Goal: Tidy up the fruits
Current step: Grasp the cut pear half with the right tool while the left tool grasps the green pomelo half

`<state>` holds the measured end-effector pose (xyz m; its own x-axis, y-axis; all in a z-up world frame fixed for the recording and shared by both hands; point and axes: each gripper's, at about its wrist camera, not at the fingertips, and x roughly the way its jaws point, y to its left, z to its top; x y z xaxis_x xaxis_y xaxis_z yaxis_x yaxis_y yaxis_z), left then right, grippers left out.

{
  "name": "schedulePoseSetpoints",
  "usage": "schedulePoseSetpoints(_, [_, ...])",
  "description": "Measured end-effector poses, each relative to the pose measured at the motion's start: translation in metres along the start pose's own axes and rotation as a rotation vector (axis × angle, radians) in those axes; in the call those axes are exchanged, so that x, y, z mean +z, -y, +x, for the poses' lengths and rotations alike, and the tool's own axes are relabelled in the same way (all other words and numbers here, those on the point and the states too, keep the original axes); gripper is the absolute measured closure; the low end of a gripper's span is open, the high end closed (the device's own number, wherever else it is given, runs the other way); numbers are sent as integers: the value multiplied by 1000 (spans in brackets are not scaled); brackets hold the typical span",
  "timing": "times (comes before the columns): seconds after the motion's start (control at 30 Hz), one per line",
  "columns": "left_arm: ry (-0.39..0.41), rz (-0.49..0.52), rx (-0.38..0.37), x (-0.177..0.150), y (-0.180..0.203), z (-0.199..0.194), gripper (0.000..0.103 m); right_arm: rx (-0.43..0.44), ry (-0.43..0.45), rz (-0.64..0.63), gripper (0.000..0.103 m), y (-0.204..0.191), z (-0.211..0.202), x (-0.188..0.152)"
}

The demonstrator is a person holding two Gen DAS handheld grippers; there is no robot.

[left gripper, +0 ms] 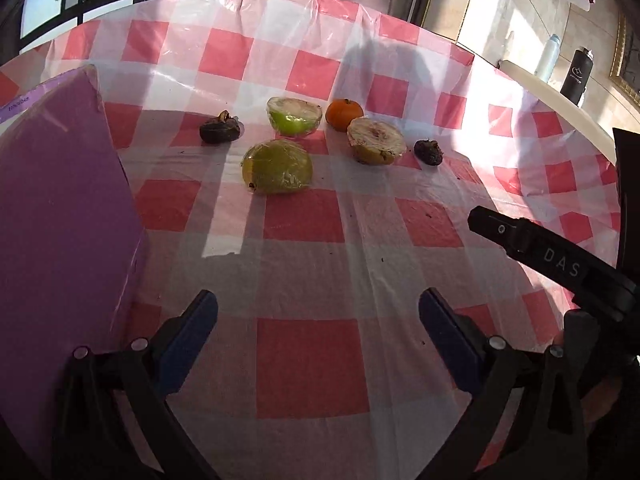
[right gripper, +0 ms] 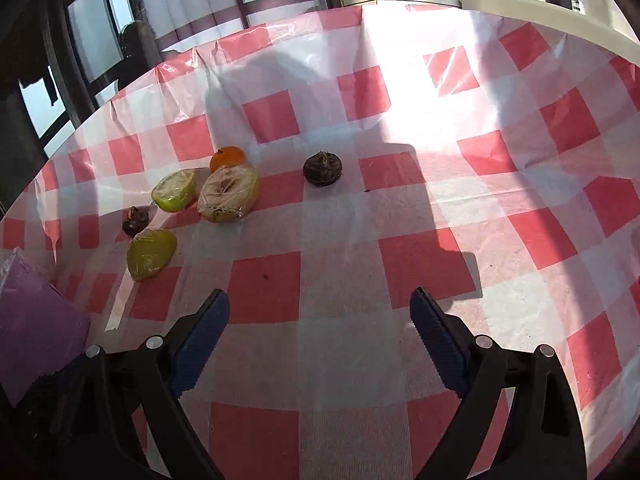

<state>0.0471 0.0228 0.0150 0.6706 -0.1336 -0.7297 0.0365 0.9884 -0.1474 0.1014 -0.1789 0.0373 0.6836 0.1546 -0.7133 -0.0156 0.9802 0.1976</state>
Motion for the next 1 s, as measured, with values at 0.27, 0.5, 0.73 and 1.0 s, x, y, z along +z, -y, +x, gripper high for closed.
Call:
schedulePoseSetpoints(0.27, [1,16,41,-2,4,2,2,-12,-81,-156,16,-81,82,56])
schedulePoseSetpoints(0.5, [3,10,29,-3,3,4,2,-36,-127,-261,29,-96,110,67])
schedulePoseSetpoints(0.73, [6,5,17,-6,2,8,2,15,-74,-208,43,-55,64,40])
schedulePoseSetpoints(1.0, [4,-38,-75,-7,-6,9,2,109,46,122,43,39,-22,-16])
